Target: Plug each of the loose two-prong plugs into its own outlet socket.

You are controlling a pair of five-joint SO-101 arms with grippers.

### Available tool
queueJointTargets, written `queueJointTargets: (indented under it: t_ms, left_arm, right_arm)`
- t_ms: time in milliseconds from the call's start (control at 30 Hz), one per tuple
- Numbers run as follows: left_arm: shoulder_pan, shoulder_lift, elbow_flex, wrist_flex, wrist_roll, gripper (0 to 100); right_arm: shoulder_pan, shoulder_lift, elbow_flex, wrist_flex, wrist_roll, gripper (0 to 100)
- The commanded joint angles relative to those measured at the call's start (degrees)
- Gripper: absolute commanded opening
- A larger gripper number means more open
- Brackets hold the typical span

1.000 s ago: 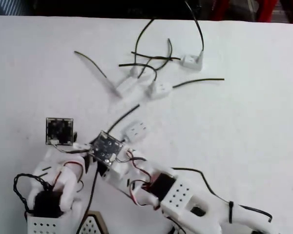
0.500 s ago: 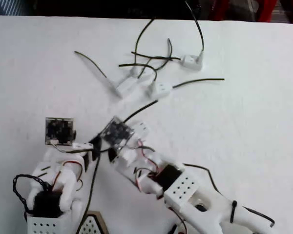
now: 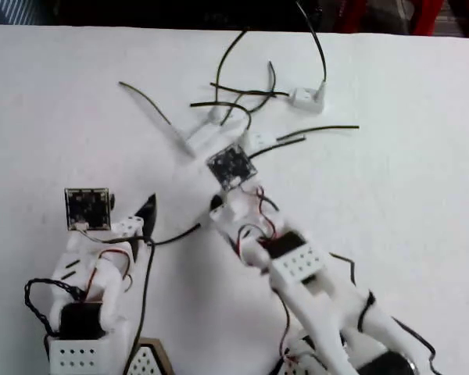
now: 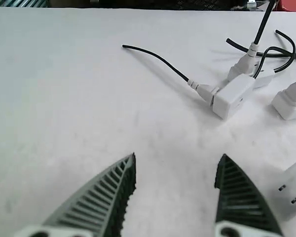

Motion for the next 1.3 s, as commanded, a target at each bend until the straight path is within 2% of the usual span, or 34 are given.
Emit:
queueJointTargets:
  t_ms: [0, 300, 1033, 1267]
  left_arm:
    - [-0.6, -0.5, -0.4, -1.4, -0.7, 26]
    - [-0.6, -0.5, -0.3, -1.4, -0.7, 26]
    - [-0.7, -0.5, 0.4, -0.3, -0.8, 26]
    - [-3.7, -0.5, 0.4, 0.6, -0.8, 26]
  right_arm:
    - [1.3, 3.5, -4.6, -1.0, -0.1, 1.7]
    - [0.9, 0.2, -4.8, 3.8, -0.3, 1.7]
    - [2.6, 5.9, -6.9, 3.4, -0.1, 1.7]
    - [5.1, 5.9, -7.4, 3.7, -0.1, 1.7]
